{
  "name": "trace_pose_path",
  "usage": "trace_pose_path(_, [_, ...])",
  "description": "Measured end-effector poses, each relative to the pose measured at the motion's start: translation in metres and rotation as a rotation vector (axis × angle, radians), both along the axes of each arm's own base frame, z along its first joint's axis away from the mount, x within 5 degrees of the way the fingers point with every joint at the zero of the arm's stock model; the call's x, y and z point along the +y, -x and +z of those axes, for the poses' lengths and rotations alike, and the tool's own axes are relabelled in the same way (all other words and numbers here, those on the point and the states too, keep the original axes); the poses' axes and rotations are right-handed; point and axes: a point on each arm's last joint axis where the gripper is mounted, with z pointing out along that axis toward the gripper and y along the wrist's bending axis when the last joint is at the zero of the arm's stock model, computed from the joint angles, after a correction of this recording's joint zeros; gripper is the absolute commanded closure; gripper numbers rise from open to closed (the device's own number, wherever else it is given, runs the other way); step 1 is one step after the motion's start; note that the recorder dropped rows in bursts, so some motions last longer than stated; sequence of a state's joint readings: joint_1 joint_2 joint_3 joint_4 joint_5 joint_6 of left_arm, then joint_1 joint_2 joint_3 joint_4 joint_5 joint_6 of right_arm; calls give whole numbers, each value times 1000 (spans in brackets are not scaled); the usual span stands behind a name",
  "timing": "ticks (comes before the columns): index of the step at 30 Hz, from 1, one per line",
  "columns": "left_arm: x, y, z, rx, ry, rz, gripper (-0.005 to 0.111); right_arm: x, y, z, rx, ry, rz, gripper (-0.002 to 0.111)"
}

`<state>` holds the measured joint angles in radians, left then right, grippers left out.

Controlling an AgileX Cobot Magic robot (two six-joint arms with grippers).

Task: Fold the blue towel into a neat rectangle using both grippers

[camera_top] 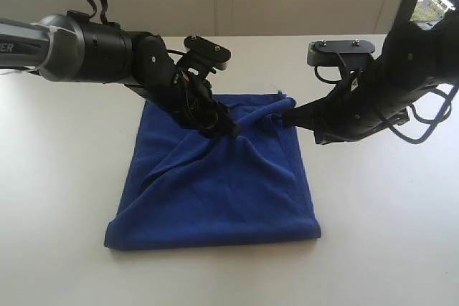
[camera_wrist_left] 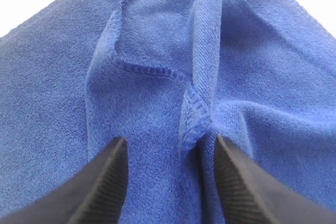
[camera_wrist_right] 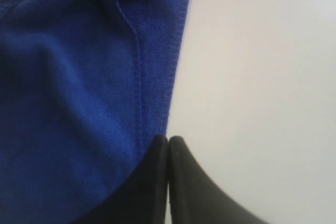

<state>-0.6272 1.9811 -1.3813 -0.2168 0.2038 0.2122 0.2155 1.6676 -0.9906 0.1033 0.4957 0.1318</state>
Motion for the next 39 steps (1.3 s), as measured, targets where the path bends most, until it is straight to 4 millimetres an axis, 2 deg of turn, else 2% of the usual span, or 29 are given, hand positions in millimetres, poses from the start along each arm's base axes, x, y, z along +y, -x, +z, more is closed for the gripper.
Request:
trace_pose_path(13, [3,0,3,-35,-47,-49,52,0,0,0,0,0,0,108])
trace_pose_path(22, [15,-8,4,-13,-32,17,52,0,0,0,0,0,0,108])
trace_pose_path(28, [4,-1,-2,5,-36,-7,52,0,0,0,0,0,0,108])
trace_pose_path(35, [2,0,-10,19,-46,-12,52,0,0,0,0,0,0,108])
trace_pose_path(39, [1,-2,-10,2,-37,-7,58,0,0,0,0,0,0,108])
